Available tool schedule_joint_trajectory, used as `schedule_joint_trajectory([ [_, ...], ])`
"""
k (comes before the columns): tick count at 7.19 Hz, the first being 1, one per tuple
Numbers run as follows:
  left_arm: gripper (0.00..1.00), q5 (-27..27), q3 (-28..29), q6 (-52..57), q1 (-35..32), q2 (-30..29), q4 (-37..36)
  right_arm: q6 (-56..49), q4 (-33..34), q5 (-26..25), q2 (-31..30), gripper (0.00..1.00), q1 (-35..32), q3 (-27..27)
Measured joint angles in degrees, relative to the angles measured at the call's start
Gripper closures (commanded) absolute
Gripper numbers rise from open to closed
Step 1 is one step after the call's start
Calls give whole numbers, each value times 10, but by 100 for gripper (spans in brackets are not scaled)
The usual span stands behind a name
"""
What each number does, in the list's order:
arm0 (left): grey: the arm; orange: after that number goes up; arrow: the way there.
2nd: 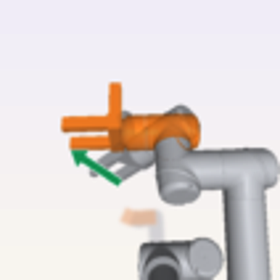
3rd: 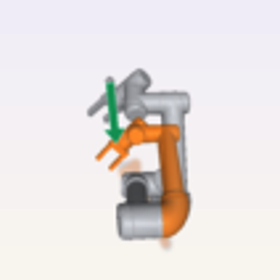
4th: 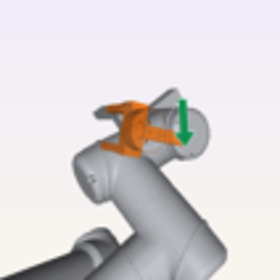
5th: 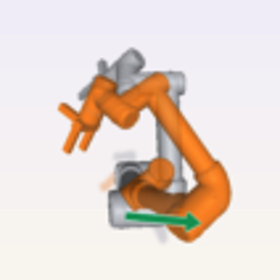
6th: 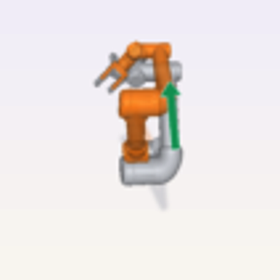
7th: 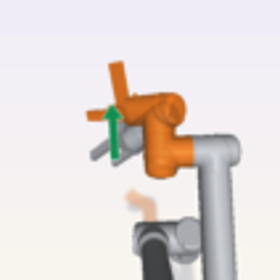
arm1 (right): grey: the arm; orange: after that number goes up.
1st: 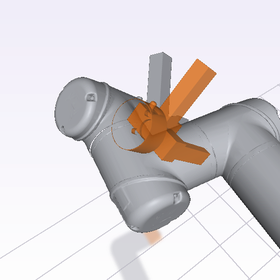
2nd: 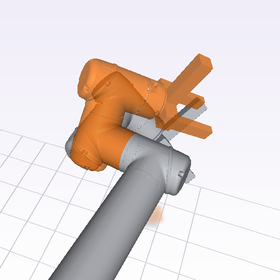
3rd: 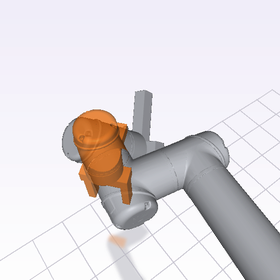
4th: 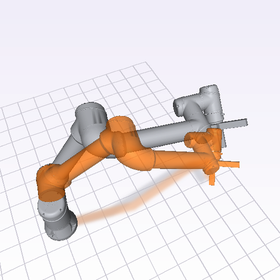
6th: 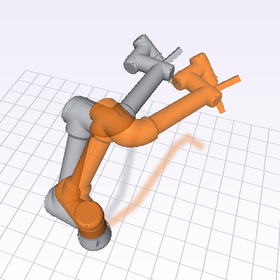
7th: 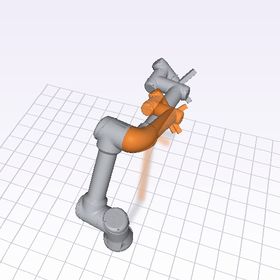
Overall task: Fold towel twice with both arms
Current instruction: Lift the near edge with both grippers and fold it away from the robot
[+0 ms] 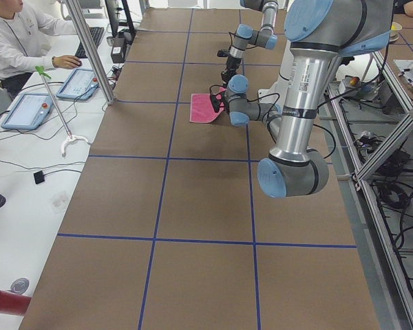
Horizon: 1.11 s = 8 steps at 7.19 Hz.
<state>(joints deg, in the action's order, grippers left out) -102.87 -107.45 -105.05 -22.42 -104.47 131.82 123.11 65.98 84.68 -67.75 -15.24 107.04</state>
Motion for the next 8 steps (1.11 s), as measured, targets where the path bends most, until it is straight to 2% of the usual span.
schedule_joint_trajectory([
  [4,100,2,19,-1,-36,-18,-1,-6,0,0,32,100,-49,-21],
  [8,100,2,74,-18,-70,-56,-1,-12,-2,1,67,100,-77,-77],
])
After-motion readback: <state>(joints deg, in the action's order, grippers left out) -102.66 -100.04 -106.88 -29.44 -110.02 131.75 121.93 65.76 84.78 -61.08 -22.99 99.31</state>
